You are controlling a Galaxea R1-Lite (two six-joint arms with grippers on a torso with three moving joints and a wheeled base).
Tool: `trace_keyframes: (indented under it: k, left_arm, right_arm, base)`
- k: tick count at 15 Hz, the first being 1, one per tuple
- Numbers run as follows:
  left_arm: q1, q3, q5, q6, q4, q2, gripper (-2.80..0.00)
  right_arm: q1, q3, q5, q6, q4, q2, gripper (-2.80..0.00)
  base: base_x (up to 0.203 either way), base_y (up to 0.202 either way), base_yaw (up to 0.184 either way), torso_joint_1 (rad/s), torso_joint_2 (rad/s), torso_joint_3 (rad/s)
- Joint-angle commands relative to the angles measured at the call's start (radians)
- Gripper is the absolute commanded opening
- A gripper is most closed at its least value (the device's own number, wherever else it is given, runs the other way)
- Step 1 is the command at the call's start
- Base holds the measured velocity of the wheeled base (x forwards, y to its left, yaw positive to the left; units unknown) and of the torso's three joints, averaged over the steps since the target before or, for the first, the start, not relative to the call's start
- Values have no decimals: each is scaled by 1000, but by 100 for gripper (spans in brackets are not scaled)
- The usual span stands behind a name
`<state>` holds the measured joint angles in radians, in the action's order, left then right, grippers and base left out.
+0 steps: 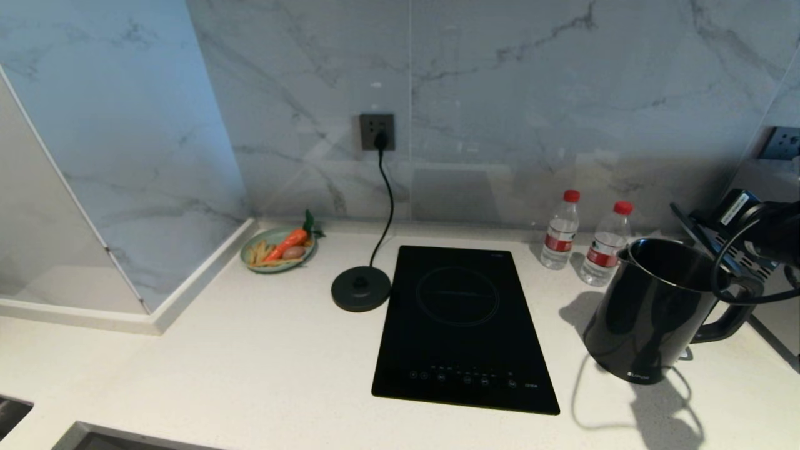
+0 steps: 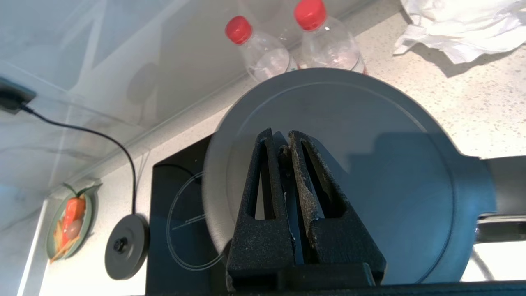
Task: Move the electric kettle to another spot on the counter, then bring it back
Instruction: Grab the kettle
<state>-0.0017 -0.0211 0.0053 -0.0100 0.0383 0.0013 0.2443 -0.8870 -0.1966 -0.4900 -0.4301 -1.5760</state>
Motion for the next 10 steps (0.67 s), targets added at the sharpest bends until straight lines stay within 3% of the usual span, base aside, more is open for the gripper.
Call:
trace_keyframes:
  k: [1,10]
  left_arm:
    - [0,0,1,-1,0,0,-280]
    - [0,1,1,-1,0,0,-280]
  right_arm:
    - [0,20,-1,-4,-45,-19,-280]
    - [1,52,-17,-7,-99,-63,-280]
  base:
    - [0,0,0,0,0,0]
    - [0,0,0,0,0,0]
